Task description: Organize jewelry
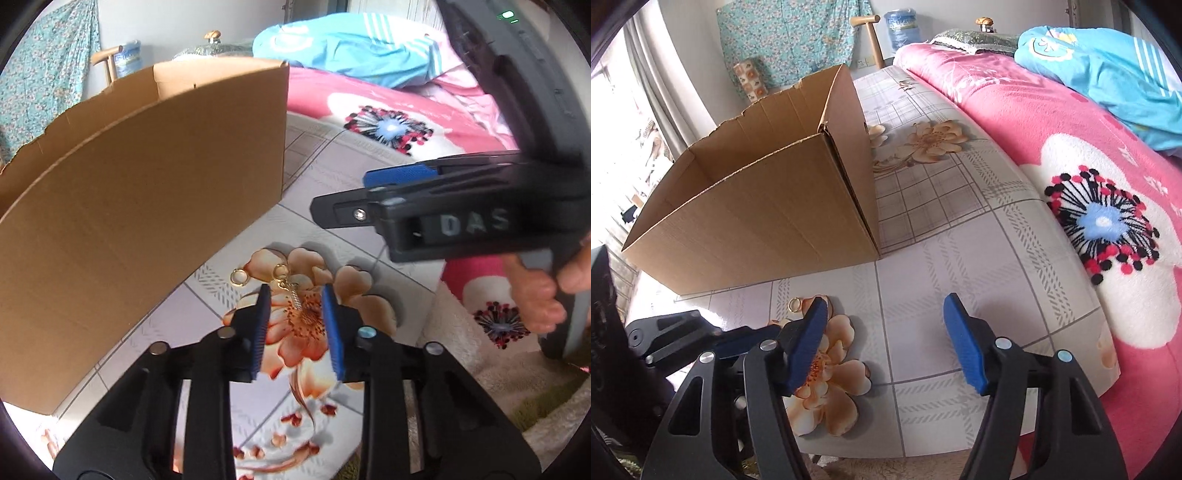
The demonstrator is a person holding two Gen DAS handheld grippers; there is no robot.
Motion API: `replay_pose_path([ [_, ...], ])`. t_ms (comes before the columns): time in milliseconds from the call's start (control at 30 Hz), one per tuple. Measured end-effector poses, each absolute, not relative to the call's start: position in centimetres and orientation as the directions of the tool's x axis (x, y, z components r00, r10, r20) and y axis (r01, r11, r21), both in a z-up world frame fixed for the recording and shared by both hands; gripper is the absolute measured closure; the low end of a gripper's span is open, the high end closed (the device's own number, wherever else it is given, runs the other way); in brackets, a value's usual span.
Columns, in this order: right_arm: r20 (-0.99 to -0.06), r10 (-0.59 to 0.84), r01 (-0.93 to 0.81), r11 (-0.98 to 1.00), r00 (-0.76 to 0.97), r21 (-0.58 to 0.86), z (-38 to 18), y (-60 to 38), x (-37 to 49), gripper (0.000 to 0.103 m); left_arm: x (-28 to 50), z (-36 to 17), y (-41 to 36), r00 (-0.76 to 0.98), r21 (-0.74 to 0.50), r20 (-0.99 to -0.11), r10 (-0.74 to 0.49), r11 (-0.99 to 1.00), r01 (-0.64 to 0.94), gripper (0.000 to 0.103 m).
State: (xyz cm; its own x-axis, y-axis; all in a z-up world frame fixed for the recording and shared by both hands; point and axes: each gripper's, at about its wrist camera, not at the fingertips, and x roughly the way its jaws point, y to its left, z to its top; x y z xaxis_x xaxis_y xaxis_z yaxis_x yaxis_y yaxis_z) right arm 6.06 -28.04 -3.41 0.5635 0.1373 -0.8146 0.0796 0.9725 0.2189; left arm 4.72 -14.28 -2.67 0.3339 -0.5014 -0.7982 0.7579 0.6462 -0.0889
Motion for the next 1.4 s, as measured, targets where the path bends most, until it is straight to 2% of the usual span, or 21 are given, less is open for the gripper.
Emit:
replay_pose_path([
  [33,-0.814,0.136,0.080,0.973,0.564,0.218,-3.4,-28.1,5.9,0.039,4.7,-2.9,-14.4,0.336,-0.080,-0.804,-0.491,0.648,0.757,0.087],
  [200,-0.809,0.133,0.072,0.975,0.572,0.211,-3.5,-28.1,6.0,0.040,4.9,-3.2,-15.0,0.357,-0.043,-0.816,-0.455,0.663,0.747,0.094],
  [300,-0.808,0.141,0.063,0.975,0.572,0.215,-3.5,-28.0,6.0,0.045,4.9,-3.3,-15.2,0.373,-0.024,-0.815,-0.443,0.669,0.743,0.103],
  [533,-0.807,0.162,0.030,0.976,0.568,0.216,-3.3,-27.7,5.8,0.052,5.1,-2.6,-13.4,0.353,-0.081,-0.809,-0.470,0.684,0.725,0.103],
  [700,-0.808,0.200,-0.045,0.977,0.554,0.210,-3.0,-26.1,6.1,0.053,5.3,-2.1,-11.6,0.353,-0.115,-0.805,-0.477,0.709,0.695,0.103],
  [1000,-0.847,0.172,-0.187,0.978,0.503,0.088,-4.1,-22.3,7.3,0.053,6.0,-3.0,-9.7,0.362,-0.137,-0.811,-0.460,0.751,0.646,0.103],
  [1200,-0.864,0.141,-0.225,0.974,0.484,0.033,-4.7,-21.5,7.9,0.071,6.2,-3.1,-9.4,0.366,-0.139,-0.811,-0.457,0.757,0.638,0.103],
  [1400,-0.870,0.135,-0.238,0.971,0.474,0.021,-5.0,-21.4,8.3,0.078,6.3,-3.2,-9.4,0.362,-0.147,-0.810,-0.461,0.758,0.636,0.103],
])
